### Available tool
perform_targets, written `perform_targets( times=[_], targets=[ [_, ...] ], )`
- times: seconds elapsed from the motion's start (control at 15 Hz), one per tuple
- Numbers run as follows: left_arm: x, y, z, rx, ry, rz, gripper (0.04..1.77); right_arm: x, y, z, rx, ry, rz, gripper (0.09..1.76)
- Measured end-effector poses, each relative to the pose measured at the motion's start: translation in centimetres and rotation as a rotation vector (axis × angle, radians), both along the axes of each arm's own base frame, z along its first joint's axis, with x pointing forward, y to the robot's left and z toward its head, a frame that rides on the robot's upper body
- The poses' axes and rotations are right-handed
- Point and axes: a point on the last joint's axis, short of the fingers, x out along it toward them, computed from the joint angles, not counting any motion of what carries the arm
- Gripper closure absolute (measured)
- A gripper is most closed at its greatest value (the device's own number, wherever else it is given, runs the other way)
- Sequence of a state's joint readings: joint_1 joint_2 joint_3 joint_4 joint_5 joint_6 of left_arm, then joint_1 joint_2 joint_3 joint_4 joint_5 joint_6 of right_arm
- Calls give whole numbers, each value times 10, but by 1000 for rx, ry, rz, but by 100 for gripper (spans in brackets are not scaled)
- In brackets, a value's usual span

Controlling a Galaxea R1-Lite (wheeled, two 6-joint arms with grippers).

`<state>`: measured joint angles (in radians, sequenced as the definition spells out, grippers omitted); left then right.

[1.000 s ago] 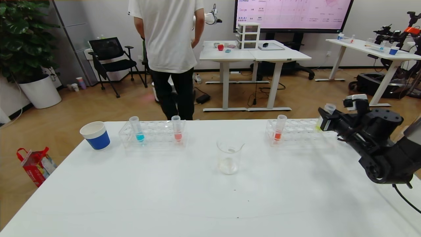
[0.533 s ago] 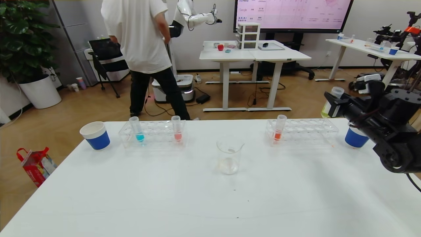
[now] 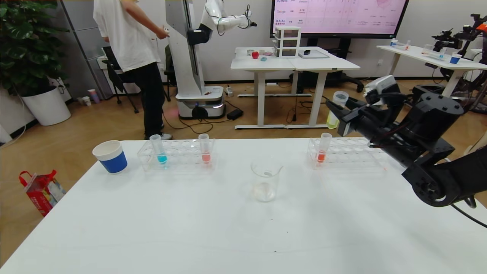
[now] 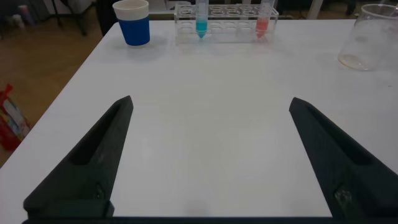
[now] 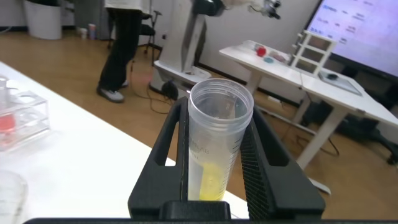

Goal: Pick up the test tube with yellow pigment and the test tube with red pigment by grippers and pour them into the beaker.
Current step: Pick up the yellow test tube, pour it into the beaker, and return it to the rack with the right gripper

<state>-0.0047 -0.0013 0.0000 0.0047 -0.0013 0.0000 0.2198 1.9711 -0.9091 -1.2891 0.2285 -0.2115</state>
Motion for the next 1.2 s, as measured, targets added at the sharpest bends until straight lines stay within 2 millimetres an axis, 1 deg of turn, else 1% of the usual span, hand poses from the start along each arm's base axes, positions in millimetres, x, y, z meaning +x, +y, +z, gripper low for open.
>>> perform_targets(
  times=[0.13,0.2,0.33,0.47,0.6,0.73,0.87,0.93,1.07,1.2],
  targets=[
    [0,0,0,0,0,0,6,-9,32,1,-73,-75,112,135],
    [0,0,0,0,0,0,6,-11,44,0,-110,-121,159,135],
    [0,0,0,0,0,0,6,-9,58,-10,-212,-205,207,135],
    [0,0,0,0,0,0,6,-2,67,-24,-312,-292,252,135],
    [0,0,0,0,0,0,6,3,73,-39,-369,-309,277,135],
    [0,0,0,0,0,0,6,7,75,-47,-417,-326,275,135],
    [0,0,0,0,0,0,6,13,73,-52,-513,-385,303,135],
    [0,0,0,0,0,0,6,19,70,-53,-556,-413,313,135],
    [0,0,0,0,0,0,6,31,67,-53,-618,-483,293,135],
    [0,0,0,0,0,1,6,39,68,-57,-667,-542,290,135]
  ],
)
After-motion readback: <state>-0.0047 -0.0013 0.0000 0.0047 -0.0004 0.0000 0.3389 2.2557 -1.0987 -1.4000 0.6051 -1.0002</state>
